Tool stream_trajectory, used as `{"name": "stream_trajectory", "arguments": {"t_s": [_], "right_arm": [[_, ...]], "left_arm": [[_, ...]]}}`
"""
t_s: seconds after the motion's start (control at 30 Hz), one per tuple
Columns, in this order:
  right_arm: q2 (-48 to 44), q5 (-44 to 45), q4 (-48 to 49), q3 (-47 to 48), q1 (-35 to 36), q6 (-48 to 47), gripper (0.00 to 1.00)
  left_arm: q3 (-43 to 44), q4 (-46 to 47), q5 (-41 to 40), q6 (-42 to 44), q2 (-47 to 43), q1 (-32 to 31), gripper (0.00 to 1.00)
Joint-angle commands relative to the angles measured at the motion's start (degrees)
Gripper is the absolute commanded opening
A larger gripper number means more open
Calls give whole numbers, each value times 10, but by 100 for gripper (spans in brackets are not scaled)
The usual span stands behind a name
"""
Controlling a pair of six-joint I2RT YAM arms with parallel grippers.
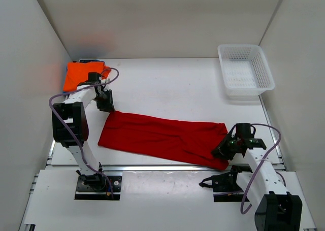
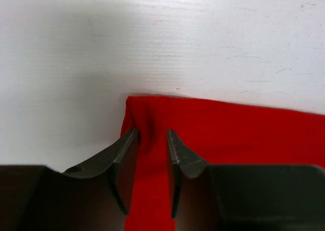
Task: Fold and stack the t-shirts
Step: Fold the other side of the tshirt into a rectangle, then rotate the tshirt 90 degrees
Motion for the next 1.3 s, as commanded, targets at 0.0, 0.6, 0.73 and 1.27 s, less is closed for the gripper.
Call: {"name": "stream_trajectory", "arguments": {"t_s": [0.0,0.6,0.73,1.27], "right_arm": [[7,5,-1,28,6,-21,23],[56,63,-34,128,18,-71,26],[67,64,-23,128,44,-57,26],[268,175,61,246,126,-94,4]], "left_arm": [[14,-14,7,6,-32,-1,41],[14,-86,-25,72,8,6,35],[-1,-63,-6,67,6,-12,31],[63,-52,-74,69,-1,-9,18]]}}
